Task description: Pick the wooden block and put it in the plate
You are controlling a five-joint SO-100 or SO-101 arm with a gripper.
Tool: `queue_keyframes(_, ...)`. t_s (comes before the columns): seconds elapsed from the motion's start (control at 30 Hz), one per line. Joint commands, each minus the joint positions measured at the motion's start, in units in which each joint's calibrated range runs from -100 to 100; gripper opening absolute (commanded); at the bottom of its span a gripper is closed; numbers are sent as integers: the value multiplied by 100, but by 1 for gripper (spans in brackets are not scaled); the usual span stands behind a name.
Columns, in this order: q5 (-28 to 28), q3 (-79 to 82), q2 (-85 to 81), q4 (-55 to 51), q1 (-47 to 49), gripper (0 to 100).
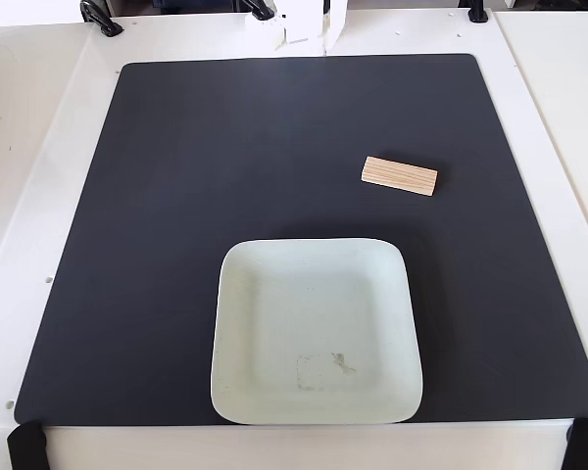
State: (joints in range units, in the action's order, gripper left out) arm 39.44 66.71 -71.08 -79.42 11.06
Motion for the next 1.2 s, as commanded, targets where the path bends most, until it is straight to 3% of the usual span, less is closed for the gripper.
queue_keyframes(0.0, -553, -1538, 1209, 46, 249, 1)
queue_keyframes(0.33, -2620, -5092, 3862, 46, 932, 1)
queue_keyframes(0.7, -5455, -6271, 5752, 54, 440, 1)
queue_keyframes(0.97, -5727, -6127, 6735, 107, 104, 3)
queue_keyframes(1.17, -5722, -6199, 7235, 116, -199, 19)
